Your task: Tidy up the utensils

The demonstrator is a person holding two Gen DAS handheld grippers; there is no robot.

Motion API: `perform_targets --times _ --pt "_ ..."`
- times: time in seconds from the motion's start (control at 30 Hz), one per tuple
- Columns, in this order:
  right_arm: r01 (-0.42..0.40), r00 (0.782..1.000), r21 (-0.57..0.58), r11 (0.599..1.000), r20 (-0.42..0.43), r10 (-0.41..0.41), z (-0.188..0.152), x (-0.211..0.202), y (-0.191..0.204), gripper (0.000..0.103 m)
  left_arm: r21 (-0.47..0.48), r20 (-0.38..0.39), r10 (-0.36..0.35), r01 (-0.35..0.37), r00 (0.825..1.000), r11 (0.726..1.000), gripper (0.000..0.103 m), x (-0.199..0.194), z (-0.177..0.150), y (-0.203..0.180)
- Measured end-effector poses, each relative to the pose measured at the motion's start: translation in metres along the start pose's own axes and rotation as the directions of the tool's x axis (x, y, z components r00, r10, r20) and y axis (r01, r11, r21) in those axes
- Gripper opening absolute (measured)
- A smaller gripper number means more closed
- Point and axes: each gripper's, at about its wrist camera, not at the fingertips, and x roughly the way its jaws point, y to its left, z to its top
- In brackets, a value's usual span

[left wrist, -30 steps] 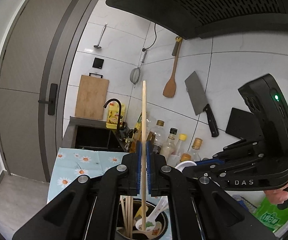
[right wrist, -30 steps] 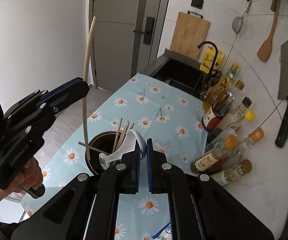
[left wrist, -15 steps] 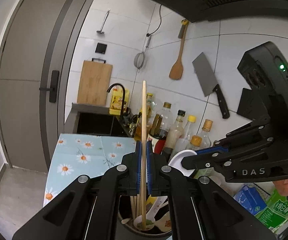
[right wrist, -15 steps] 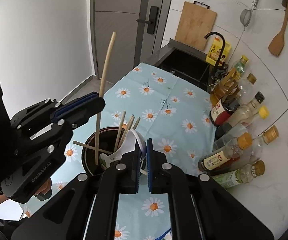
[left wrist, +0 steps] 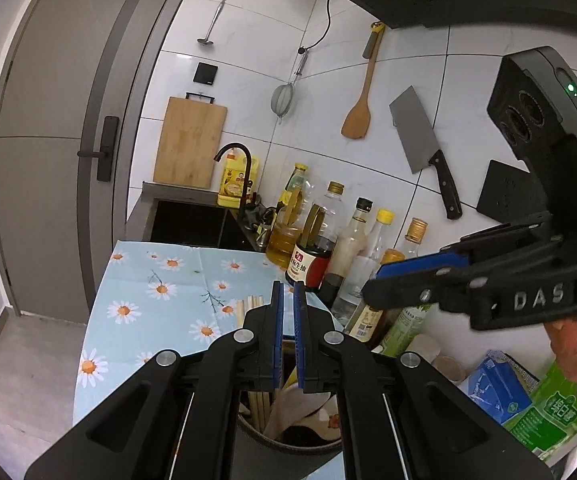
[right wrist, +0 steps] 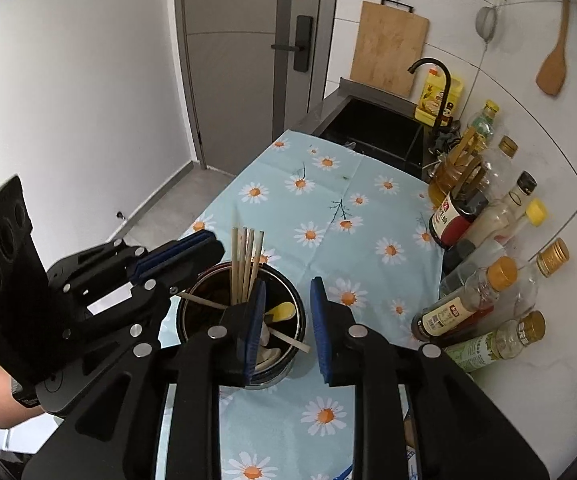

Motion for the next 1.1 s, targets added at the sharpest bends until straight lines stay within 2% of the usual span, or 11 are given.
perform_targets --times 0.23,0.47,0.57,0.8,0.87,0.93,1.1 --pt "-0.006 1.0 0.026 1.0 0.02 0.006 -0.01 -0.016 -0.003 0.025 0.014 -0.019 0.001 -0.001 1.0 1.0 0.004 -0.008 -0.001 -0.007" --pt "-0.054 0.997 0.115 0.992 0.061 0.047 -0.027 -0.037 -0.014 0.027 0.04 -0.056 -0.006 0.008 0.998 0.999 0.004 -0.026 -0.005 -0.019" --pt "-0.084 0.993 0.167 0.982 0.09 0.07 -0.04 -0.048 -0.02 0.031 0.046 -0.07 -0.001 0.005 0.998 0.999 0.005 -0.037 -0.006 -0.023" --pt "-0.101 0.982 0.175 0.979 0.175 0.07 -0.071 -0.076 -0.017 0.031 0.048 -0.099 0.021 -0.016 0.995 0.999 0.005 -0.066 -0.008 -0.034" --pt "-0.13 0.975 0.184 0.974 0.202 0.092 -0.086 -0.083 -0.017 0.035 0.055 -0.1 0.024 -0.019 0.995 0.998 0.005 -0.075 -0.009 -0.038" --pt "-0.158 0.968 0.189 0.969 0.222 0.114 -0.099 -0.089 -0.018 0.037 0.036 -0.107 0.024 -0.02 0.994 0.999 0.026 -0.085 -0.011 -0.039" --pt "-0.212 0.954 0.196 0.957 0.255 0.159 -0.132 -0.093 -0.019 0.04 0.016 -0.131 0.036 -0.034 0.991 0.999 0.029 -0.106 -0.022 -0.043"
